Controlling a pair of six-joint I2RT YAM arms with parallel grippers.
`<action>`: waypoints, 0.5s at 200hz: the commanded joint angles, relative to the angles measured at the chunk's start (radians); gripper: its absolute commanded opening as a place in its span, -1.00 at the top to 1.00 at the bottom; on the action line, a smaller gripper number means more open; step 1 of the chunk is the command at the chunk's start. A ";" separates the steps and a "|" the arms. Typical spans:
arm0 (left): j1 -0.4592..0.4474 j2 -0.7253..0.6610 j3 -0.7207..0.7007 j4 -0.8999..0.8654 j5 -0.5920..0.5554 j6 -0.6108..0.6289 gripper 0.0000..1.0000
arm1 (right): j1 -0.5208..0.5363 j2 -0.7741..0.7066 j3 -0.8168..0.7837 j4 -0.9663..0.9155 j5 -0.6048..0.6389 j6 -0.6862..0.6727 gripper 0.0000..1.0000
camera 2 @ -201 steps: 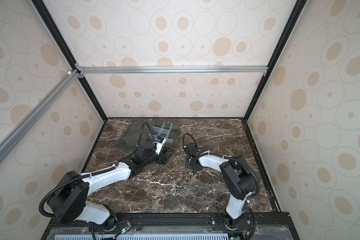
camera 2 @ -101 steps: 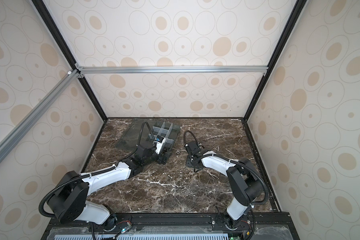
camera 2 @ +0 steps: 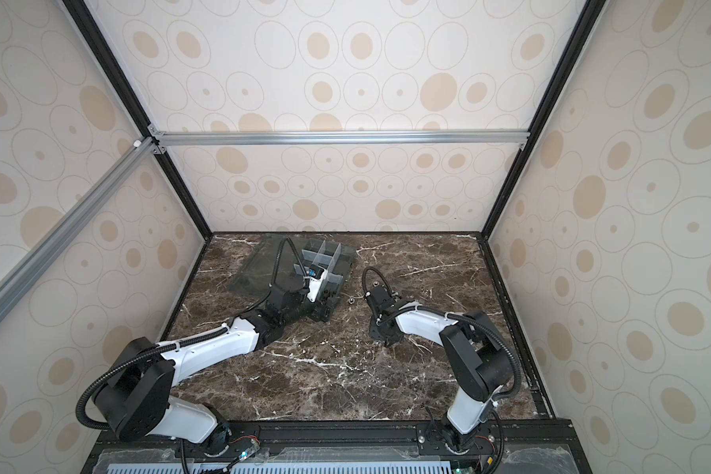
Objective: Sort the screws and nuts into containers
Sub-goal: Pick up the nut from the center of the table.
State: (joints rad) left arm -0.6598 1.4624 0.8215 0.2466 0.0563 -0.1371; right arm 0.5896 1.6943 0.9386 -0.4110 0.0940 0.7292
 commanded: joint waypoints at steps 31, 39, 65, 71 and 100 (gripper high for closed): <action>-0.009 -0.013 0.015 0.011 -0.021 0.015 -0.78 | 0.011 0.040 -0.001 -0.009 -0.015 0.000 0.96; -0.009 -0.010 0.015 0.011 -0.022 0.011 -0.78 | 0.011 0.035 0.001 -0.009 -0.014 -0.005 1.00; -0.009 -0.023 0.011 0.018 -0.041 0.006 -0.78 | 0.014 0.017 0.044 -0.024 -0.017 -0.049 1.00; -0.009 -0.032 0.007 0.024 -0.054 0.004 -0.78 | 0.015 0.011 0.059 -0.026 -0.021 -0.064 1.00; 0.006 -0.069 -0.007 0.060 -0.091 -0.006 -0.84 | 0.023 -0.002 0.168 -0.018 -0.066 -0.154 1.00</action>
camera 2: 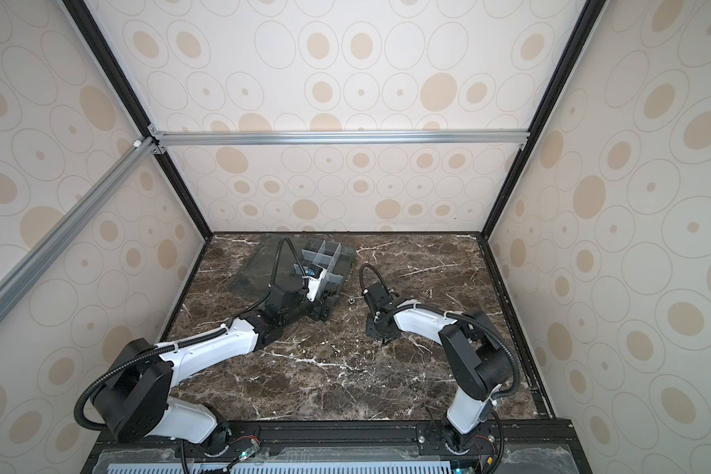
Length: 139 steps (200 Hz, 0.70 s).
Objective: Sort the screws and nuts into containers
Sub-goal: Pick up the nut from the center of the table, then place the nut into the container.
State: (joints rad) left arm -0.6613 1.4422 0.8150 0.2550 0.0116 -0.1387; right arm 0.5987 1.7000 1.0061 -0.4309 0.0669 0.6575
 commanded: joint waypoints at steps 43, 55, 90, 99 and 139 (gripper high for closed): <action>0.201 -0.145 -0.056 0.035 -0.098 -0.170 -0.87 | 0.064 0.137 0.399 0.049 -0.261 -0.199 1.00; 0.276 -0.181 -0.086 0.011 -0.128 -0.225 -0.89 | 0.092 0.203 0.497 0.073 -0.300 -0.216 1.00; 0.396 -0.277 -0.167 -0.087 -0.183 -0.302 -0.89 | 0.169 0.442 0.838 0.074 -0.339 -0.233 1.00; 0.398 -0.308 -0.181 -0.110 -0.197 -0.308 -0.90 | 0.176 0.507 0.913 0.070 -0.332 -0.226 1.00; 0.397 -0.370 -0.214 -0.134 -0.143 -0.289 -0.90 | 0.183 0.733 1.202 0.019 -0.293 -0.217 1.00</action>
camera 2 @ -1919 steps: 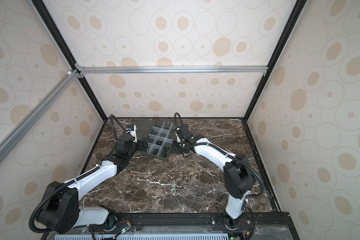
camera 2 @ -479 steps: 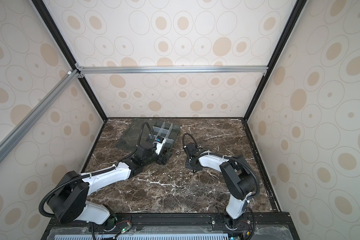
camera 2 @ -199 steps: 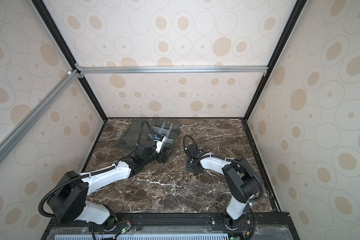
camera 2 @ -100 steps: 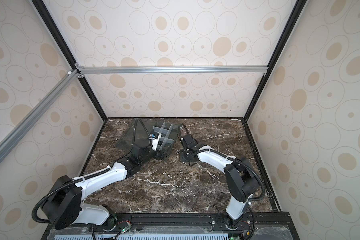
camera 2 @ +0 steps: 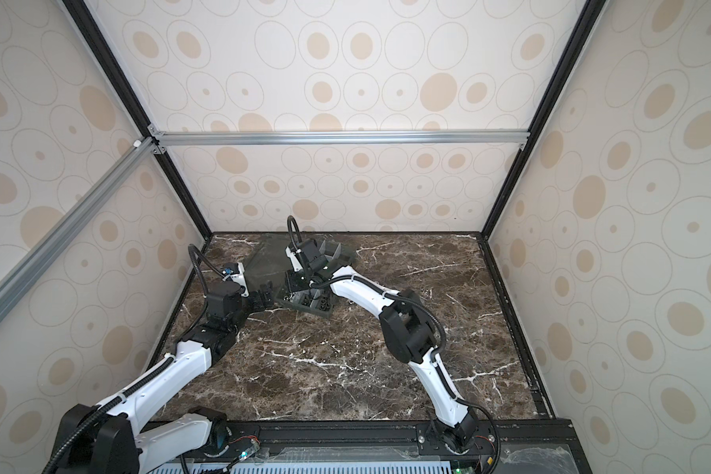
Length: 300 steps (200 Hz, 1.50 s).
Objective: Sort the screws and nuts into containers
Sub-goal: Place the nut into the container, then pick up the nut at the center of the table.
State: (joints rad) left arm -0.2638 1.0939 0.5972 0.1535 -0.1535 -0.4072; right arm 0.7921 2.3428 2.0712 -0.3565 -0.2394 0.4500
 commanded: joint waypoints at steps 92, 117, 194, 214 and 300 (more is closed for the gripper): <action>-0.195 -0.047 0.102 -0.083 0.025 0.129 -0.86 | -0.031 0.021 0.150 -0.082 0.088 -0.027 0.24; -0.293 0.026 0.161 -0.101 0.064 0.134 -0.74 | -0.076 -0.315 -0.376 0.192 0.226 -0.002 0.23; -0.574 0.404 0.303 -0.085 0.201 0.099 -0.42 | -0.163 -1.059 -1.271 0.298 0.717 -0.024 0.17; -0.603 0.465 0.318 -0.085 0.211 0.083 -0.42 | -0.181 -1.180 -1.401 0.308 0.766 -0.006 0.12; -0.661 0.740 0.489 -0.096 0.211 0.092 -0.31 | -0.221 -1.168 -1.507 0.389 0.756 -0.011 0.12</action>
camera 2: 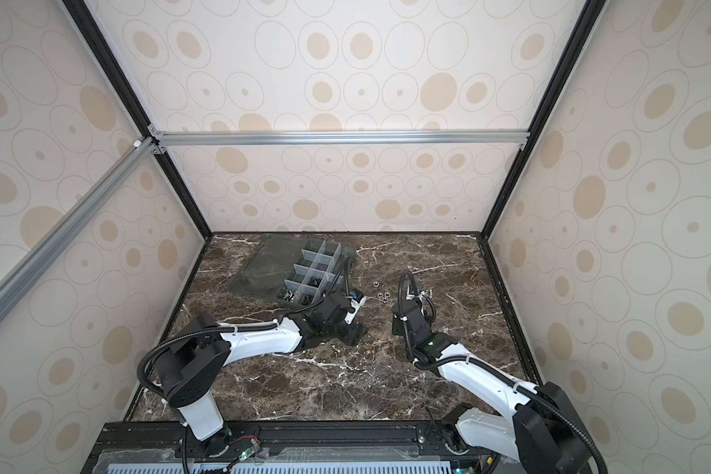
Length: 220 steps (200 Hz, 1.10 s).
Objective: Sort the screws and nuts into containers
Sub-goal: Pick up the nut at the center of the table.
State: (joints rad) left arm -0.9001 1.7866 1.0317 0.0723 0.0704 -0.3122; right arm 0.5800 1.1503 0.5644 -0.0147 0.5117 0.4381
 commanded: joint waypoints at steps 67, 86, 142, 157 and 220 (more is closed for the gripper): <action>-0.034 0.118 0.043 -0.025 -0.057 -0.032 -0.10 | -0.035 0.035 -0.013 0.107 -0.043 0.000 0.11; -0.036 0.112 0.029 -0.027 -0.068 -0.041 0.01 | -0.037 0.039 -0.005 0.101 -0.049 0.004 0.12; -0.042 0.060 -0.037 -0.029 -0.081 -0.062 0.09 | -0.042 0.046 0.012 0.102 -0.063 -0.006 0.11; -0.042 0.059 -0.044 -0.023 -0.090 -0.057 0.16 | -0.044 0.059 0.015 0.107 -0.072 -0.001 0.11; -0.044 0.055 -0.046 -0.019 -0.115 -0.052 0.58 | -0.043 0.104 0.038 0.091 -0.093 0.009 0.11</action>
State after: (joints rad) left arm -0.9329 1.8717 0.9932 0.0681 -0.0132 -0.3595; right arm 0.5419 1.2343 0.5716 0.0814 0.4225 0.4385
